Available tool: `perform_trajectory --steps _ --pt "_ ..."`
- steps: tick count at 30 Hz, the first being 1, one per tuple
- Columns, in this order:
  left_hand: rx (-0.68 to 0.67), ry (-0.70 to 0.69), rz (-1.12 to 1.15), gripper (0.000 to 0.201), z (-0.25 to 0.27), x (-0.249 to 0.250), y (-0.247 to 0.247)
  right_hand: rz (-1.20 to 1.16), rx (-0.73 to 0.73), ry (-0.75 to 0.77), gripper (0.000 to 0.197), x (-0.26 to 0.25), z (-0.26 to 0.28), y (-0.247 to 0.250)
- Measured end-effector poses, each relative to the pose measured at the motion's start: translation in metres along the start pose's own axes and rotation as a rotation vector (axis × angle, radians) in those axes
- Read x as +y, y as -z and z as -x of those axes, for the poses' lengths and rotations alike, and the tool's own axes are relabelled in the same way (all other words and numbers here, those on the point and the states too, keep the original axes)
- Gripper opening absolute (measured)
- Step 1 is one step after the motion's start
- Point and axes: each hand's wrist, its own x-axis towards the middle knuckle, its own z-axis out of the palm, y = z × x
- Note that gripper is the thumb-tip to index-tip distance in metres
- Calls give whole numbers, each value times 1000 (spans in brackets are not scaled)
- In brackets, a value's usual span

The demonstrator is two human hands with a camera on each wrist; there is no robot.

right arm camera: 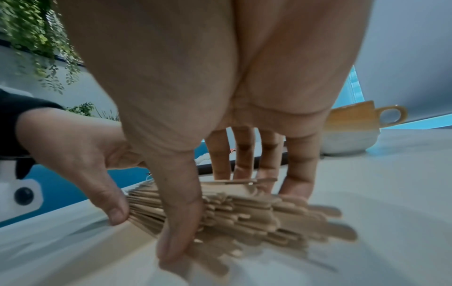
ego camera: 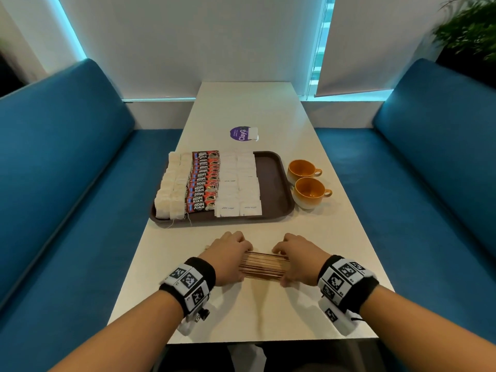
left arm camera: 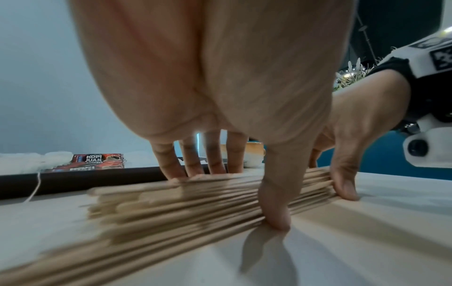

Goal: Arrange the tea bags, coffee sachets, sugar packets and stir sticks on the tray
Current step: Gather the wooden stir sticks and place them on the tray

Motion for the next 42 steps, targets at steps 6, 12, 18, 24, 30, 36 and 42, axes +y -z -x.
perform_trajectory --steps 6,12,18,24,30,36,42 --pt "-58 44 -19 58 -4 4 5 20 -8 7 95 3 -1 8" --pt "-74 88 -17 48 -8 9 4 6 -104 -29 91 11 2 10" --pt "-98 128 -37 50 -16 2 8 -84 -15 -7 63 -9 -20 11" --pt "-104 147 -29 51 -21 -7 3 -75 -4 -33 72 -9 -24 7" --pt "-127 116 -96 45 -24 -4 -2 -107 -45 -8 52 -13 -25 2" --pt "-91 55 -107 39 -23 -2 -4 -53 -27 -49 30 -21 -25 3" --pt "-53 57 -26 39 -22 -4 -7 -59 36 -69 31 -24 -27 0"
